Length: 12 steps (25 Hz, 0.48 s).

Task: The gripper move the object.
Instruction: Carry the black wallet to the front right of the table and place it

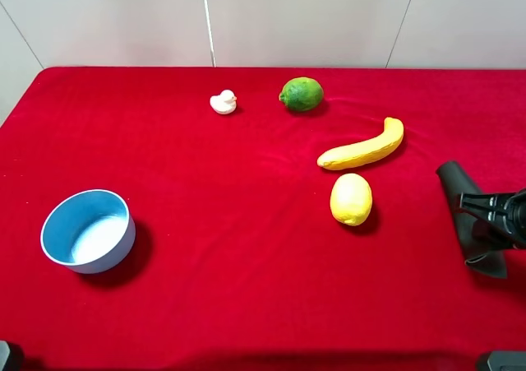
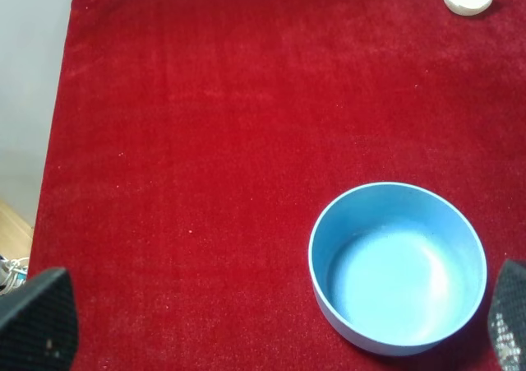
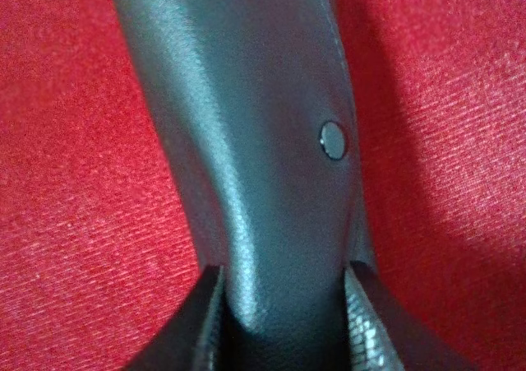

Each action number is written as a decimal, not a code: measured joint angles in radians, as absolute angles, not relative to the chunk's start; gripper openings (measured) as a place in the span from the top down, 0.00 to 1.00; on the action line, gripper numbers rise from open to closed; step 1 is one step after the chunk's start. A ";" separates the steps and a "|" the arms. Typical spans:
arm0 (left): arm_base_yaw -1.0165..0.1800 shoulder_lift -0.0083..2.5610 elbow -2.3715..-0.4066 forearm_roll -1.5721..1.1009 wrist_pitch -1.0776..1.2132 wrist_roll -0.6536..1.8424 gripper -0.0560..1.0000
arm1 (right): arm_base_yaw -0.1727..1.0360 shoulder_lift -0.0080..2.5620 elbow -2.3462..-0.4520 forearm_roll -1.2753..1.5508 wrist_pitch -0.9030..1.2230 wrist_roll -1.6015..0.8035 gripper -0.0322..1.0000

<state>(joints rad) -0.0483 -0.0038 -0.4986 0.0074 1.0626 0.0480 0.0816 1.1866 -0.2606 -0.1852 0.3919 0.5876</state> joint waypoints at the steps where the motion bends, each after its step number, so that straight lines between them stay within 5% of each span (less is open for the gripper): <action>1: -0.048 -0.004 -0.499 0.007 1.063 0.048 0.01 | 0.082 1.187 -0.261 -0.181 0.392 0.588 0.74; 12: -0.048 -0.004 -0.499 0.007 1.063 0.048 0.01 | 0.082 1.211 -0.261 -0.127 0.396 0.588 0.74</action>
